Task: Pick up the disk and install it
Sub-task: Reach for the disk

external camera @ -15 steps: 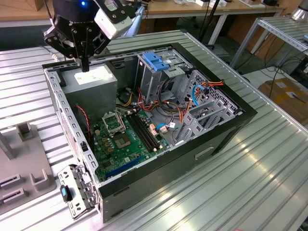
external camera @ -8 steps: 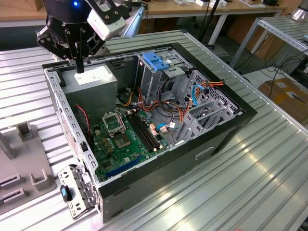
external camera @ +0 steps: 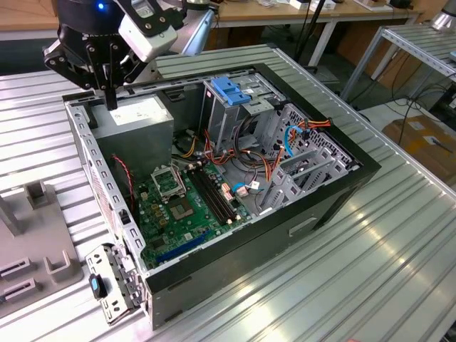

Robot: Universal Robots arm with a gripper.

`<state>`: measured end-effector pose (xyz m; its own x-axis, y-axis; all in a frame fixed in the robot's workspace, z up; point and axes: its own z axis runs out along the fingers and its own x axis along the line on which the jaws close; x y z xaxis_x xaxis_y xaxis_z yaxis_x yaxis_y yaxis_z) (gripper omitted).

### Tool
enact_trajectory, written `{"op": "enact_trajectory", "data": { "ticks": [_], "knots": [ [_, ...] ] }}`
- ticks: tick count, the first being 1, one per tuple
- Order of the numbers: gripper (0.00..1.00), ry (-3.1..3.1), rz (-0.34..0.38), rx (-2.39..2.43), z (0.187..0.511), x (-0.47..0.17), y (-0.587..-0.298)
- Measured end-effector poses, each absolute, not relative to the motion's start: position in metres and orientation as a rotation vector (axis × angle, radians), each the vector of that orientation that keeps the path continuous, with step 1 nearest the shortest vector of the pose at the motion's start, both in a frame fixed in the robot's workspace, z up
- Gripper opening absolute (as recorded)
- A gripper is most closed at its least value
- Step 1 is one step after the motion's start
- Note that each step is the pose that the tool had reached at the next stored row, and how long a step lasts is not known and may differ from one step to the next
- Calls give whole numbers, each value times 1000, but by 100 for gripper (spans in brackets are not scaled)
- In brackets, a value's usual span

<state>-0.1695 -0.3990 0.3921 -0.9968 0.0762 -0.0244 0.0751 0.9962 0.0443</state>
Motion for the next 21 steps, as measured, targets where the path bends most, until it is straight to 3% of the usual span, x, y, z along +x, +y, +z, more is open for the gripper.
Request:
{"op": "enact_trajectory", "data": {
  "ticks": [21],
  "knots": [
    [11, 3112, 68, 118, 391, -196, -399]
  ]
}}
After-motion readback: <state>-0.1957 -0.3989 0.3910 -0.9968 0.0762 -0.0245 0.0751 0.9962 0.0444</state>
